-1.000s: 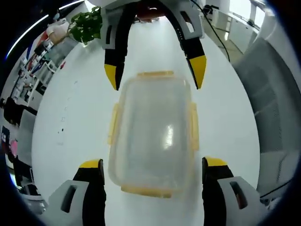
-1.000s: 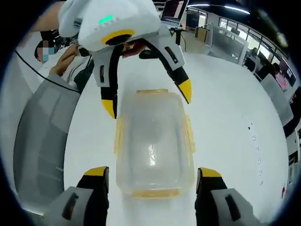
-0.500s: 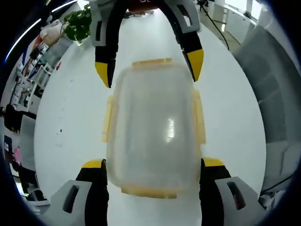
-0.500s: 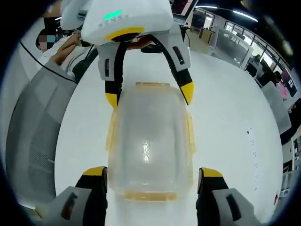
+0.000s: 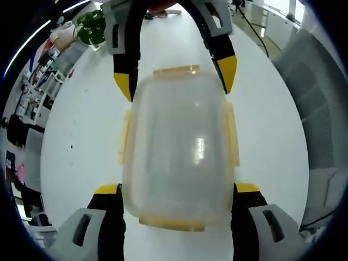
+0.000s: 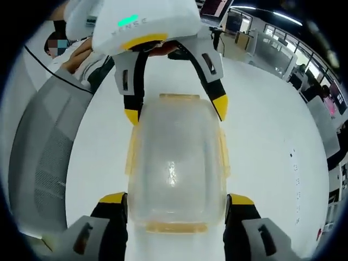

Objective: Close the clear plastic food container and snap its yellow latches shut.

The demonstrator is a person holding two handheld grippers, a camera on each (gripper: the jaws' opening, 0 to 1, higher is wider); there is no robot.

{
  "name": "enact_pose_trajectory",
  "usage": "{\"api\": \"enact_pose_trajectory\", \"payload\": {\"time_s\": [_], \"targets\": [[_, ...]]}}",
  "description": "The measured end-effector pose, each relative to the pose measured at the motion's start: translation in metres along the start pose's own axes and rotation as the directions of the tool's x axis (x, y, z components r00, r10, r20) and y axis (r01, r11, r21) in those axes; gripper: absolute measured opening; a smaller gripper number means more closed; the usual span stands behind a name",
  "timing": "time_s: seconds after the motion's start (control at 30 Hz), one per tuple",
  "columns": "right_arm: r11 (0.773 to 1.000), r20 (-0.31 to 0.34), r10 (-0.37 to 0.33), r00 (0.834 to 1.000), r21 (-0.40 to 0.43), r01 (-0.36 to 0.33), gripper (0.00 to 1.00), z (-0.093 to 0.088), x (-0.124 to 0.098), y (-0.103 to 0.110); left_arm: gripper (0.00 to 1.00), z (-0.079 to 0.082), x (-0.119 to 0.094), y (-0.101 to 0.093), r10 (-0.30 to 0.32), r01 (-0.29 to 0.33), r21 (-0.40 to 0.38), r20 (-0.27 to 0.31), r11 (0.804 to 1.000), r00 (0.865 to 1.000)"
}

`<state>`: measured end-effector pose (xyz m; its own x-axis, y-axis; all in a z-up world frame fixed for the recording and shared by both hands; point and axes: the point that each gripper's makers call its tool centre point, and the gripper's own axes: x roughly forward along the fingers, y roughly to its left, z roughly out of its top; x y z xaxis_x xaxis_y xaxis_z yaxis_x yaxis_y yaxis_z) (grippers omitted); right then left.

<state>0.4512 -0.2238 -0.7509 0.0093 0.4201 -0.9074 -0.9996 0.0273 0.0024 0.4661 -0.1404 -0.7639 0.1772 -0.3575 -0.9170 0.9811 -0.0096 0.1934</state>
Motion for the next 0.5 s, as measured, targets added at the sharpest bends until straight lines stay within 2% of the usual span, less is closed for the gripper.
{"api": "enact_pose_trajectory", "payload": {"time_s": [0.13,0.5], "targets": [[1.0,0.003,0.006,1.0,-0.009,-0.006,0.72,0.007,0.004,0.001,0.79,-0.005,-0.002,-0.002,0.002,-0.002,-0.007,0.0,1.0,1.0],[0.999,0.017,0.016,1.0,-0.028,-0.015,0.72,0.033,0.016,0.004,0.79,-0.034,-0.013,-0.006,0.008,-0.008,-0.026,-0.014,1.0,1.0]]}}
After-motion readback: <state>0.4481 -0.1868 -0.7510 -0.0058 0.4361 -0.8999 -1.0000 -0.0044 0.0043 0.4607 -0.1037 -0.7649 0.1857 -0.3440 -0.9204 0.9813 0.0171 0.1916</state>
